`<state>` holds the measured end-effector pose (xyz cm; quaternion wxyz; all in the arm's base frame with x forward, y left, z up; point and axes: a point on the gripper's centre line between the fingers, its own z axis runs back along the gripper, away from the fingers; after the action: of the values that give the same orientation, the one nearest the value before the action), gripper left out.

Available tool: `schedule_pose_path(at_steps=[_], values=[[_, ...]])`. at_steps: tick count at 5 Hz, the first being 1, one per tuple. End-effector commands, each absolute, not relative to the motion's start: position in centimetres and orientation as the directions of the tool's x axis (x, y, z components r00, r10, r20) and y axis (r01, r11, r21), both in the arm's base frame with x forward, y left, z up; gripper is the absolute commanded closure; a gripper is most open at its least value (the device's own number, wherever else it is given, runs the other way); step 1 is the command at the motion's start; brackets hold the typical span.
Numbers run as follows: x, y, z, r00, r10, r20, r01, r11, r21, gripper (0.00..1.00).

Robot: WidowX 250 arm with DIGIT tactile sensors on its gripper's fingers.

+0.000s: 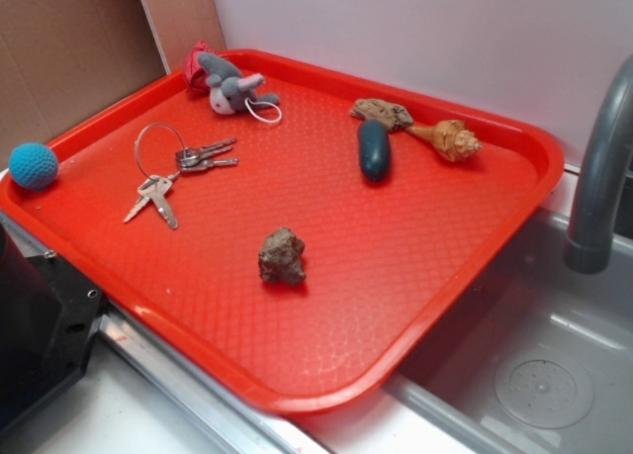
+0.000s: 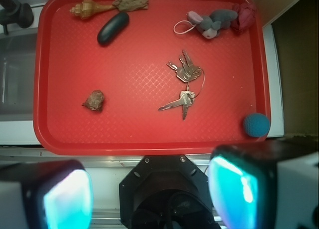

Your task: Grab the rock.

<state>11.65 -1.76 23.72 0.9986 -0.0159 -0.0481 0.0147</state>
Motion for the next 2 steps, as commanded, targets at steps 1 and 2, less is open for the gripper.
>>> schedule_pose_path(at_steps=[1, 2], values=[[11.6, -1.8, 23.7, 0.995, 0.031, 0.096, -0.028, 0.999, -0.033, 0.0], [11.4, -2.1, 20.0, 0.996, 0.073, 0.058, -0.067, 0.993, -0.099, 0.0]])
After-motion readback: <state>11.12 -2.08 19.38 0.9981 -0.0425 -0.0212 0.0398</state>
